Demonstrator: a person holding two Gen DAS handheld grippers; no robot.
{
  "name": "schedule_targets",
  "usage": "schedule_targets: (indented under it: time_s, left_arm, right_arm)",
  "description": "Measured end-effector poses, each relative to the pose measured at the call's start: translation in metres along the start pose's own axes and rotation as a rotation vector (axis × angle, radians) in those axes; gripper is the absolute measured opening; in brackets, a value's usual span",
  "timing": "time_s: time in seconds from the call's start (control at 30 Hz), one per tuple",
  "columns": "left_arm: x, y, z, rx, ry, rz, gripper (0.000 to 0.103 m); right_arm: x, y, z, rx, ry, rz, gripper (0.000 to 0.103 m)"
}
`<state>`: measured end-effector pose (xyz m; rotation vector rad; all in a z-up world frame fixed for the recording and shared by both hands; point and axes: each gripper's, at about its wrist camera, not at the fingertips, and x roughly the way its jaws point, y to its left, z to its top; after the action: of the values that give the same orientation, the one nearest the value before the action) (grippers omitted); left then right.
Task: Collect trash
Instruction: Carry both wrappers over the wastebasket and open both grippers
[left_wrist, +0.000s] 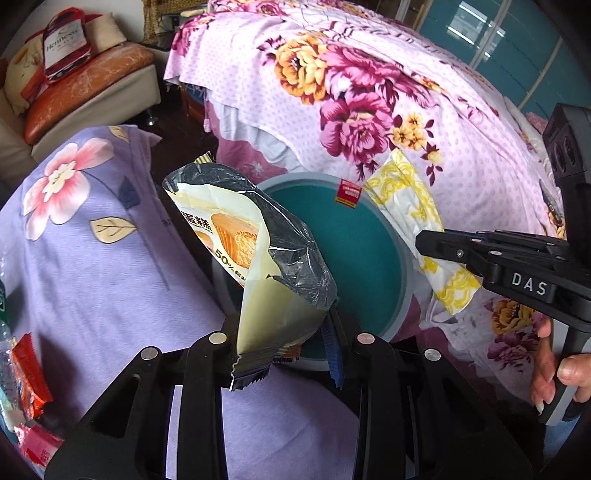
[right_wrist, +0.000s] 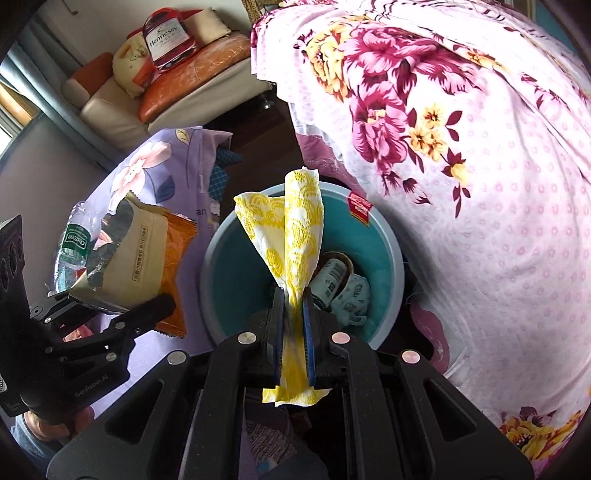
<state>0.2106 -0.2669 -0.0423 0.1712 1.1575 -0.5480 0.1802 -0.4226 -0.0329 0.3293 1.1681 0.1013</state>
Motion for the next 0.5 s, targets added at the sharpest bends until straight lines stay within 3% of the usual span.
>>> schedule_targets:
  time_s: [0.13, 0.23, 0.3, 0.37, 0.5]
  left_arm:
    - [0.015, -0.005, 0.002, 0.004, 0.03, -0.012, 0.033]
    - [0.02, -0.007, 0.003, 0.006, 0.032, -0.012, 0.043]
    - [0.021, -0.007, 0.005, 0.002, 0.03, -0.004, 0.072]
    - [0.018, -0.006, 0.005, -0.002, 0.014, 0.022, 0.09]
    - [0.015, -0.001, 0.001, -0.012, 0.009, 0.04, 0.094]
  right_arm:
    - [0.002, -0.008, 0.001, 0.015, 0.0, -0.004, 0.01]
    - [0.003, -0.013, 0.002, 0.022, 0.001, -0.009, 0.01]
    - [0.004, -0.016, 0.002, 0.027, 0.002, -0.012, 0.01]
    - [0.004, -0.017, 0.003, 0.03, 0.003, -0.014, 0.01]
    - [0.006, -0.019, 0.003, 0.033, 0.004, -0.017, 0.011]
